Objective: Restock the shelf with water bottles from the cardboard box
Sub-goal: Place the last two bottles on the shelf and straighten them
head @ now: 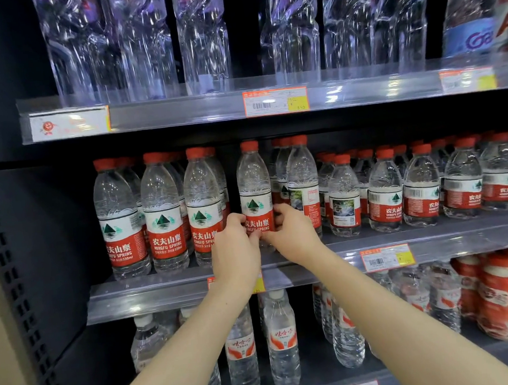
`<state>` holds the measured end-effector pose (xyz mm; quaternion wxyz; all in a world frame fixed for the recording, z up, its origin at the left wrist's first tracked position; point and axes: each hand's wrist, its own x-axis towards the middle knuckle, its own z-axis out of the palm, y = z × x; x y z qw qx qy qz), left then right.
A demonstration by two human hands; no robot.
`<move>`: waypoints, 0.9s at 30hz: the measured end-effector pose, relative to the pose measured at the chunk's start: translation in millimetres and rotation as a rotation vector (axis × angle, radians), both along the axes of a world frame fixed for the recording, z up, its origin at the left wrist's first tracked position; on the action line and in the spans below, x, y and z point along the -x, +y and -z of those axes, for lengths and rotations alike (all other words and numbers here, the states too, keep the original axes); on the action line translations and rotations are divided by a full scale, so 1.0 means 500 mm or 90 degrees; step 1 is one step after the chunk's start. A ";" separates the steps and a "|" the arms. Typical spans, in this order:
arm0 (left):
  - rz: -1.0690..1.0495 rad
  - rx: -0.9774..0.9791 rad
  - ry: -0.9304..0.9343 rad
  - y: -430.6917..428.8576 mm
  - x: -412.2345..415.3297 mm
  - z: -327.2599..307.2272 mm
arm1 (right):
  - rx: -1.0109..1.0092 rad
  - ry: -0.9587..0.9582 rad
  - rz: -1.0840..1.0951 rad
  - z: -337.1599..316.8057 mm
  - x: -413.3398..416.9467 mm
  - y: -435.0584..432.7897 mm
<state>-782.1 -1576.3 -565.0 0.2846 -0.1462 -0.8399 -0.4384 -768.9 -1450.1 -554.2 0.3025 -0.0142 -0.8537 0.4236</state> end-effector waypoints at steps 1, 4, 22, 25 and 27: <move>-0.005 0.005 0.002 0.000 0.001 -0.001 | -0.003 -0.003 -0.002 0.001 0.001 -0.001; -0.017 0.027 0.012 0.004 0.000 -0.004 | -0.029 -0.004 -0.001 0.006 0.004 -0.008; 0.123 0.000 0.068 0.093 -0.065 -0.016 | 0.063 -0.029 0.209 -0.009 -0.061 0.118; 0.115 0.005 -0.006 0.133 -0.050 -0.014 | 0.049 -0.057 0.151 -0.006 -0.057 0.131; 0.114 0.012 -0.044 0.152 -0.042 -0.017 | 0.062 -0.081 0.113 -0.004 -0.052 0.136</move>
